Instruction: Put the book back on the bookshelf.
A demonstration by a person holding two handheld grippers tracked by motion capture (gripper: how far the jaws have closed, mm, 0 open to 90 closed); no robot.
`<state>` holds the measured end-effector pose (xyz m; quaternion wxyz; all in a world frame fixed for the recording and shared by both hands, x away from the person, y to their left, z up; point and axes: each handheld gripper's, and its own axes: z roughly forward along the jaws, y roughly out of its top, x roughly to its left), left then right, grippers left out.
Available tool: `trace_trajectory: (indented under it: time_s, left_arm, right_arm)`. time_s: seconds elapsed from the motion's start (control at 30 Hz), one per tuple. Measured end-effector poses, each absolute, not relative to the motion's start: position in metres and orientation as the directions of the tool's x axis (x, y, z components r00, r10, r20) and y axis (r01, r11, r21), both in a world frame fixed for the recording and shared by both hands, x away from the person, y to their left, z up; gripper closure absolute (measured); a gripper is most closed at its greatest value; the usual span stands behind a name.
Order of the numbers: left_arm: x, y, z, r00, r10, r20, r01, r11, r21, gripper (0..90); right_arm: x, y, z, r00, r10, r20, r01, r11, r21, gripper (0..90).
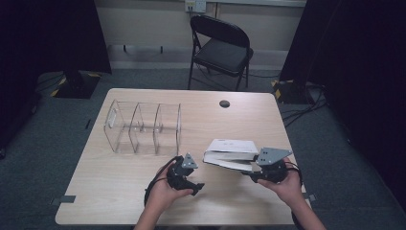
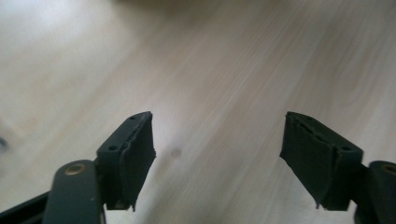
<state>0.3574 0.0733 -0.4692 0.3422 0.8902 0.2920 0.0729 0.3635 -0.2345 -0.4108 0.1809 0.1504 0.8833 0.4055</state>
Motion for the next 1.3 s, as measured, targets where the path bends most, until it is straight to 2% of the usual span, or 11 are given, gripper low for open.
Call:
trace_trajectory:
  time_s: [0.23,0.33,0.6,0.7,0.77,1.3]
  left_arm:
    - [0.354,0.079,-0.488,0.806,0.591,-0.034,0.464,-0.596,0.656,22.8]
    - [0.353,0.079,-0.49,0.812,0.584,-0.012,0.448,-0.61,0.653,16.2]
    - [0.351,0.087,-0.497,0.835,0.55,-0.01,0.401,-0.595,0.697,11.8]
    - [0.347,0.089,-0.5,0.841,0.541,-0.01,0.391,-0.594,0.703,3.4]
    - [0.345,0.09,-0.502,0.836,0.549,-0.008,0.391,-0.585,0.711,1.0]
    - [0.342,0.091,-0.502,0.832,0.555,-0.01,0.398,-0.583,0.708,0.0]
  right_arm:
    - [0.364,-0.234,-0.41,-0.89,0.413,-0.192,0.125,0.627,0.769,53.6]
    - [0.365,-0.234,-0.409,-0.891,0.413,-0.189,0.127,0.627,0.768,53.7]
    - [0.364,-0.235,-0.407,-0.898,0.401,-0.182,0.13,0.635,0.761,54.0]
    - [0.364,-0.237,-0.405,-0.902,0.395,-0.172,0.134,0.637,0.759,54.3]
    - [0.364,-0.238,-0.404,-0.904,0.397,-0.161,0.143,0.633,0.761,54.4]
    - [0.371,-0.243,-0.392,-0.919,0.386,-0.077,0.197,0.621,0.759,55.1]
